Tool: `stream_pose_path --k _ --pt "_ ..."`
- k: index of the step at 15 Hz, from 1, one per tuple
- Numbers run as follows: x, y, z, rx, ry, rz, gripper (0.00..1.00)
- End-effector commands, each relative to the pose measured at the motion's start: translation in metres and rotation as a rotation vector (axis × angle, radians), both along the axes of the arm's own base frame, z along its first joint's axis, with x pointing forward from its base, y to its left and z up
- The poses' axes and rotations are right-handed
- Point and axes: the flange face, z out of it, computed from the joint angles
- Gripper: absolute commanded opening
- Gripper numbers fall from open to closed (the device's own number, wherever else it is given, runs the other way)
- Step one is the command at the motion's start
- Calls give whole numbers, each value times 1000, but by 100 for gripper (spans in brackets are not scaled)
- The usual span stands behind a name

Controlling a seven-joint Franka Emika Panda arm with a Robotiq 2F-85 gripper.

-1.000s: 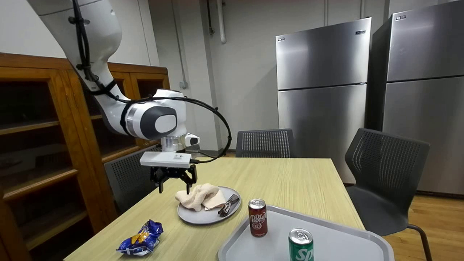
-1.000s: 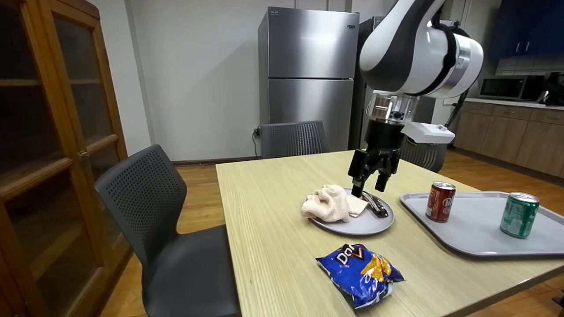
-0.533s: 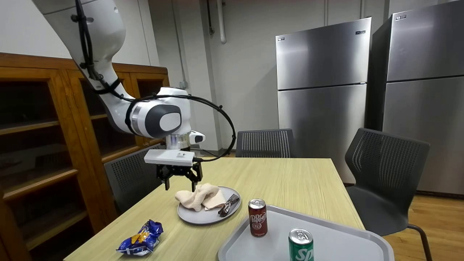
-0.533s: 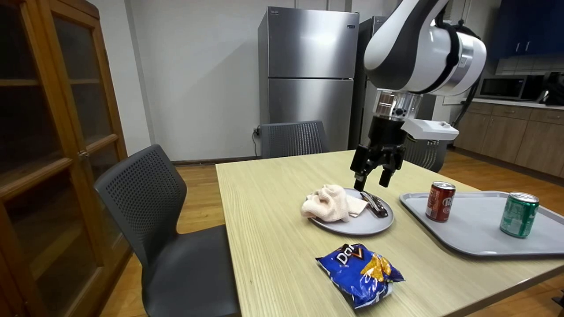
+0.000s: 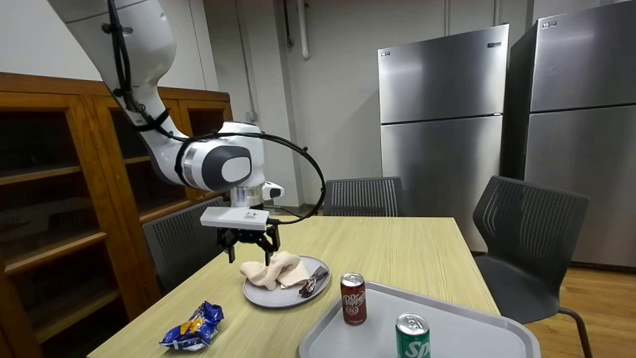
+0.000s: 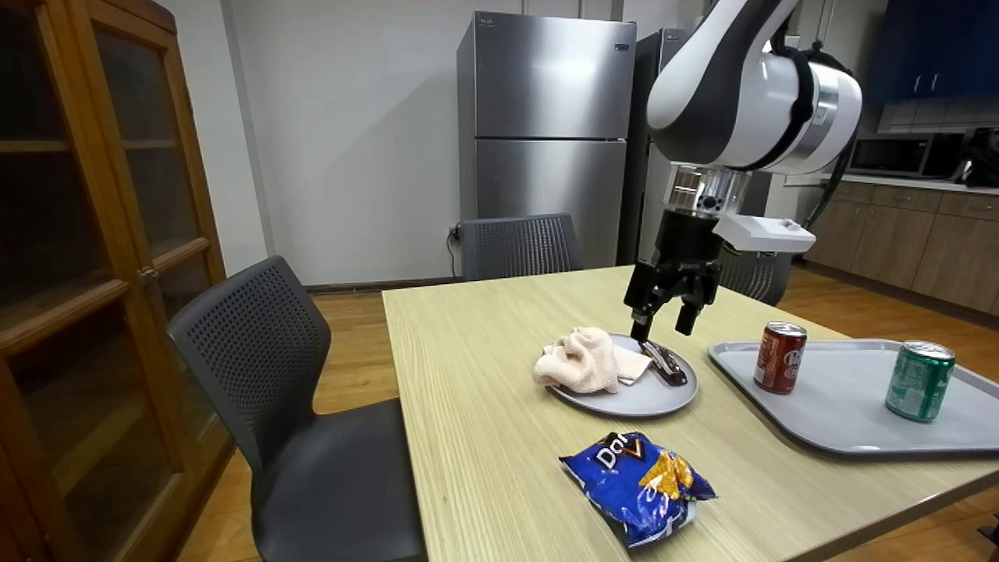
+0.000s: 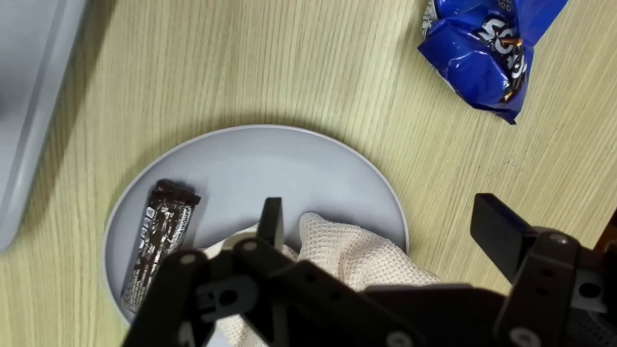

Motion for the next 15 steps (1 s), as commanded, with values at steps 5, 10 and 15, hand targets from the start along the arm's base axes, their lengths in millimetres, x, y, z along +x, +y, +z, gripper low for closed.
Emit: stream_pose_path --k 5,10,15 --pt "47 -71 -22 16 -33 -204 100" --pt "75 -87 -41 3 -64 -278 100" --pt "97 -89 -58 -27 -101 -327 100"
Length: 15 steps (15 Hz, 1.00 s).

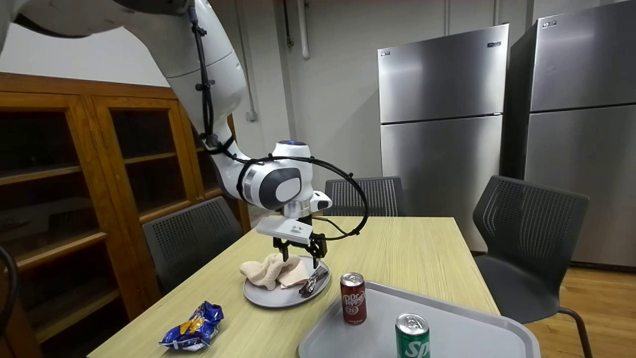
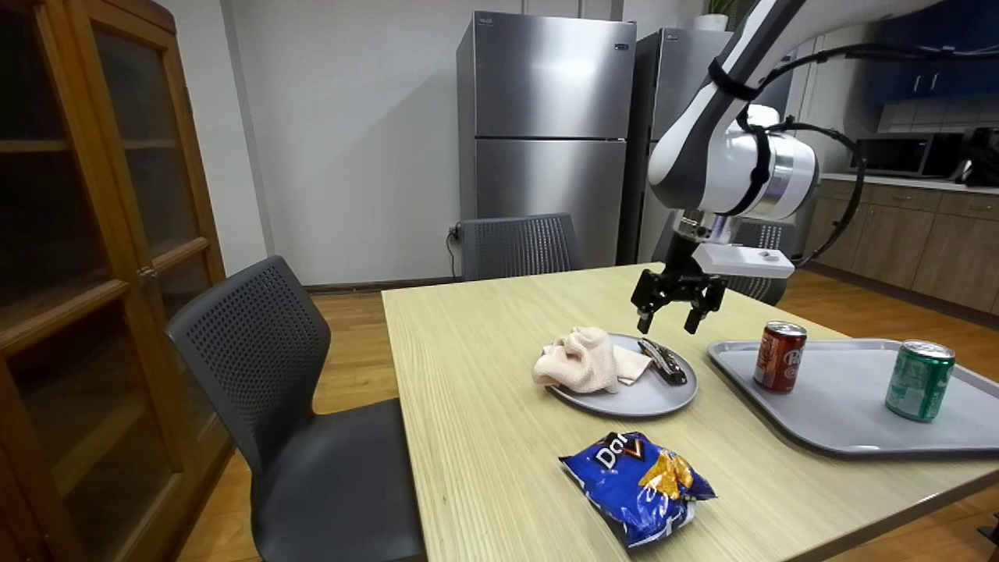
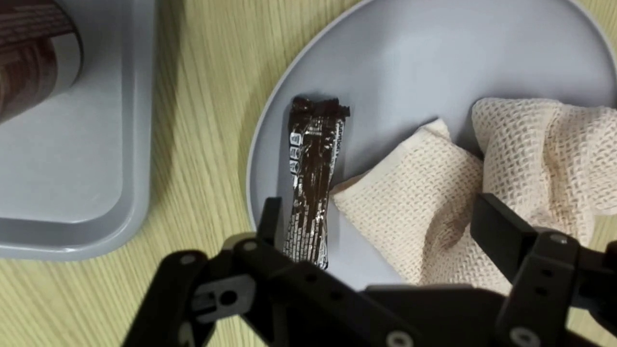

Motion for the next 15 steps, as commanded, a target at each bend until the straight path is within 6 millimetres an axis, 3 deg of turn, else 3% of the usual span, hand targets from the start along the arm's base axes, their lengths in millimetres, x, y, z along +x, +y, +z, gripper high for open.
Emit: stream_pose_path --k 1,8,15 --pt "21 0 -10 -29 -28 -45 100" --pt "33 -3 -38 -40 7 -89 100" --pt "38 -6 -50 -45 15 -111 100"
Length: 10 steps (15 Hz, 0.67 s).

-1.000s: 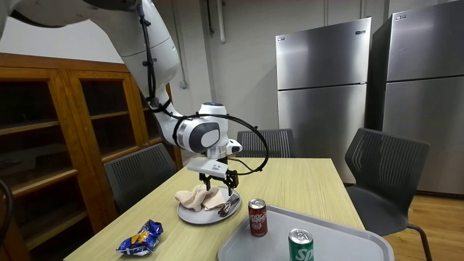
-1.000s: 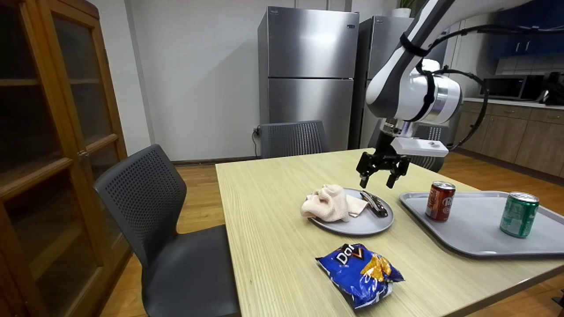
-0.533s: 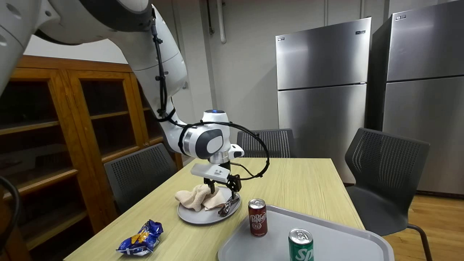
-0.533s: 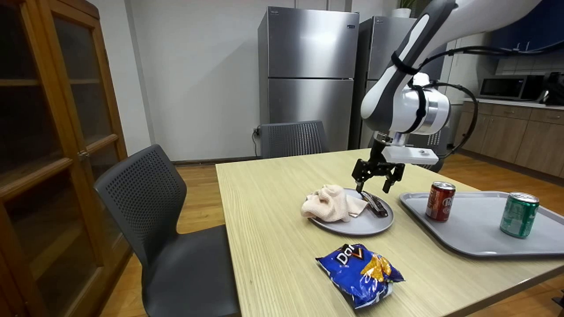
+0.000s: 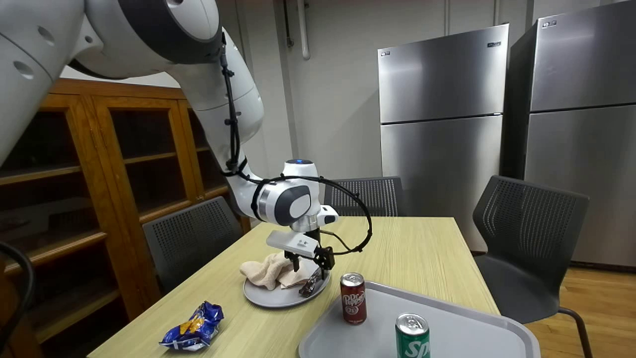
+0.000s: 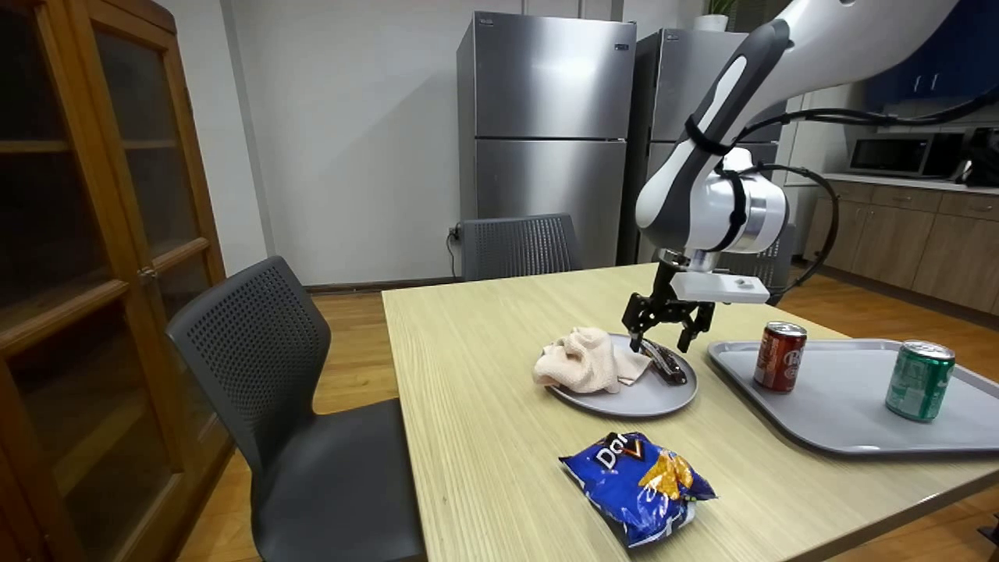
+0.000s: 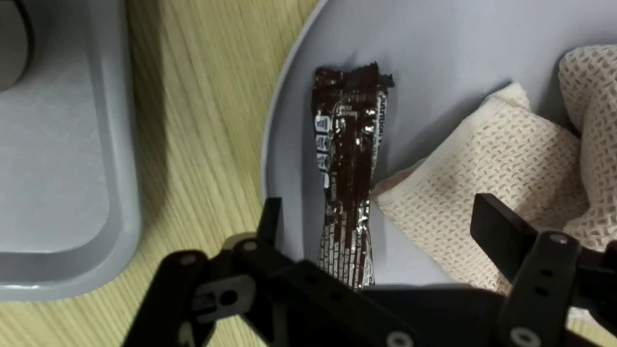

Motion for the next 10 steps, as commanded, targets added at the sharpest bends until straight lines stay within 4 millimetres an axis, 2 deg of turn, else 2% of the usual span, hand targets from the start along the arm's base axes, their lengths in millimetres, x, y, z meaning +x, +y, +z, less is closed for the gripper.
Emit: stream_pose_path --k 1,4,5,7,10 --pt "9 1 -1 -17 -1 -15 100" --pt "10 2 -2 -18 -1 -14 100" --pt "10 2 -2 -19 -3 -11 75" --pt "10 2 -1 -19 -3 -9 66" --pt "10 1 0 -20 -5 -9 40"
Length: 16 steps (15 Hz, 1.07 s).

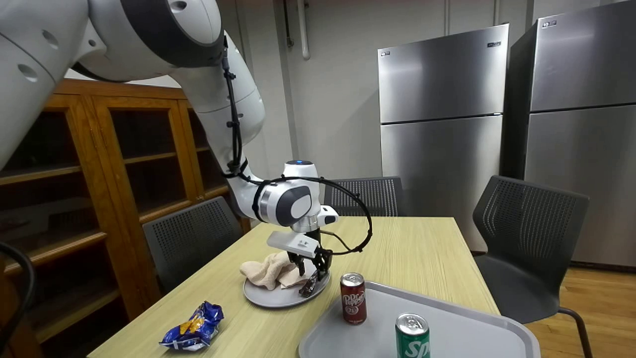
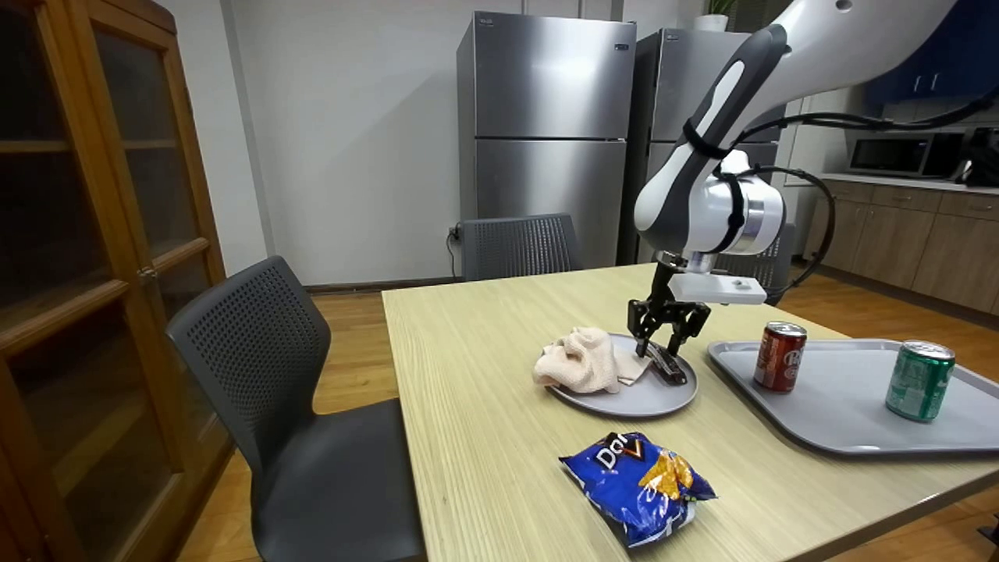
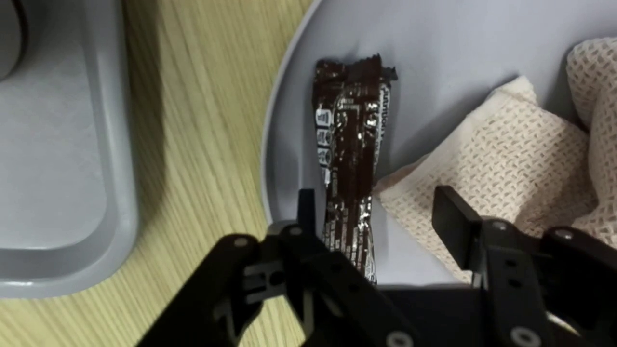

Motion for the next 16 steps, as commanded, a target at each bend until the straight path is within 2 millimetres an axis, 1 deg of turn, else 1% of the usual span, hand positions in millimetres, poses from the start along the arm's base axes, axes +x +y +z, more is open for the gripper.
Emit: stream_pose_path --k 1,2,5,6,7,8,10,13,16 --pt "6 0 2 -13 -5 -11 34" --pt "6 0 3 -13 -5 -12 25" --pt "5 -1 3 -15 -6 -15 3" --pt "5 -2 2 -15 -5 -18 0" --pt "5 -3 3 -15 -5 -22 0" --pt "5 -4 4 -15 -7 -23 3" --pt "3 -2 8 -8 -2 -19 3" --pt "-2 4 25 -4 -18 4 3" --pt "-9 16 43 2 -31 39 3"
